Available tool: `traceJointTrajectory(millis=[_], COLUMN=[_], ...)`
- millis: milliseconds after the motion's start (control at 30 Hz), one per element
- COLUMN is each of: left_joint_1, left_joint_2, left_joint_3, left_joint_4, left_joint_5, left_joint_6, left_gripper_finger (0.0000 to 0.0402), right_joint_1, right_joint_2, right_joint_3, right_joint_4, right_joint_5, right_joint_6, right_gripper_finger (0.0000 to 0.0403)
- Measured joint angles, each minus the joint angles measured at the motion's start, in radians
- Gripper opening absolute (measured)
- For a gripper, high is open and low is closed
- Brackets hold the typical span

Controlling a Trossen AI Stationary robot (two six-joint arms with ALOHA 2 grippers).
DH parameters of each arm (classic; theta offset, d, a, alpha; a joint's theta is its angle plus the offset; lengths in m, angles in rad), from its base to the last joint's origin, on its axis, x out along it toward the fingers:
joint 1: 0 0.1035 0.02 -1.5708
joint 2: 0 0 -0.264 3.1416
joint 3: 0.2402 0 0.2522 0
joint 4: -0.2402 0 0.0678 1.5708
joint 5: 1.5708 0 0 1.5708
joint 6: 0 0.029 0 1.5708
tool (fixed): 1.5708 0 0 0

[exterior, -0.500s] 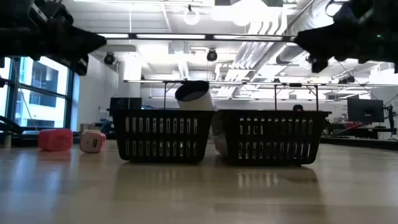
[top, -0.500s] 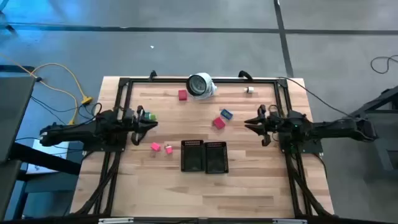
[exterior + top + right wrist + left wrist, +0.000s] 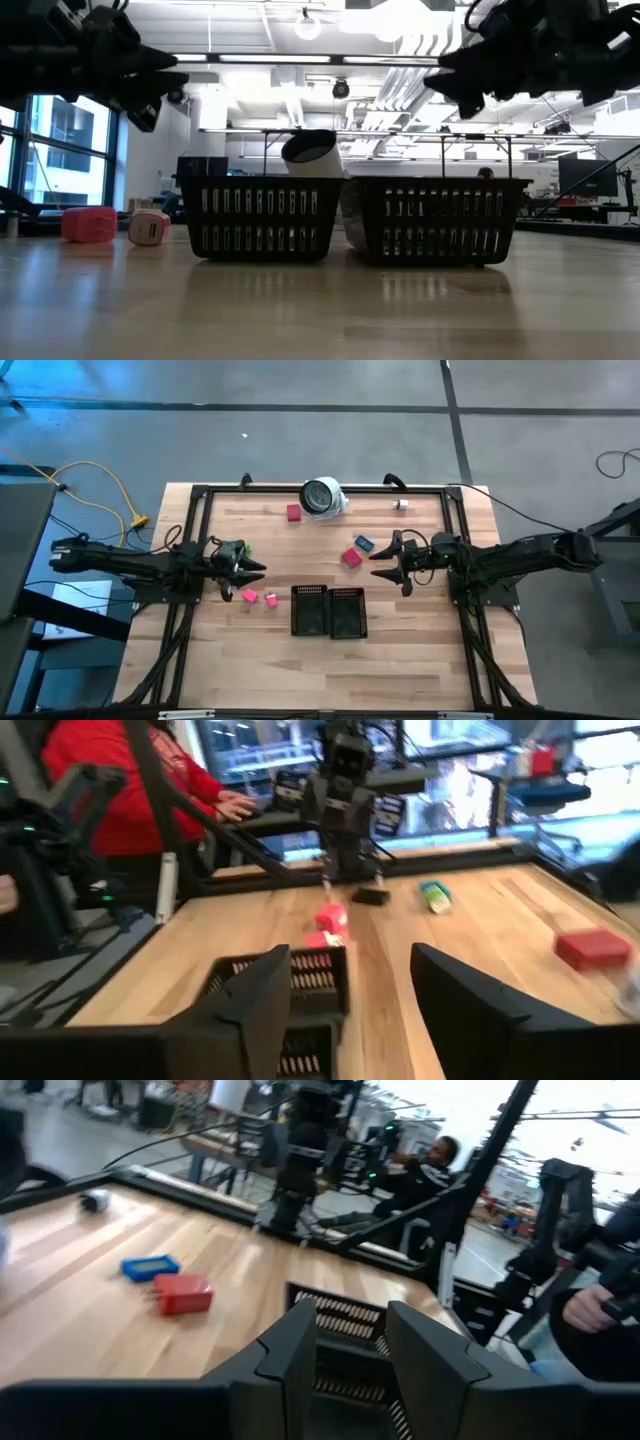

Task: Pick & Place Office items
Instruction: Put the blue digital clock into the left black bin

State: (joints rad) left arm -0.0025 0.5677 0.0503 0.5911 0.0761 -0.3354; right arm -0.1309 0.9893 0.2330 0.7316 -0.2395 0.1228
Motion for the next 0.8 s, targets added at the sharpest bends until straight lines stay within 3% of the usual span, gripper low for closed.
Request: traceJointTrajectory(millis=[233,400,633,800], left_joint_1=[-0.042,-0.041,-0.021,-0.019], left_joint_2=[0.077,0.104,0.154,0.203], left_joint_3=[0.000,0.008,0.011,0.011], left_joint_4=[0.119,0.175,0.171,0.172], left_joint_5=[-0.027,-0.028,-0.029,-0.029], left_joint_6=[0.033,0.085,0.099,0.100], left_gripper_finger=[0.0122,0.0122,0.0122,0.0122], right_joint_1=[0.000,-0.003,-0.018,-0.079], right_joint_2=[0.002,0.061,0.228,0.303], right_joint_3=[0.053,0.188,0.421,0.519], right_joint_4=[-0.022,-0.263,-0.648,-0.777], right_joint_5=[-0.032,-0.013,0.316,0.305], right_joint_6=[0.000,-0.054,-0.153,-0.166], right_gripper_finger=[0.0202,0.0201,0.0200,0.0200])
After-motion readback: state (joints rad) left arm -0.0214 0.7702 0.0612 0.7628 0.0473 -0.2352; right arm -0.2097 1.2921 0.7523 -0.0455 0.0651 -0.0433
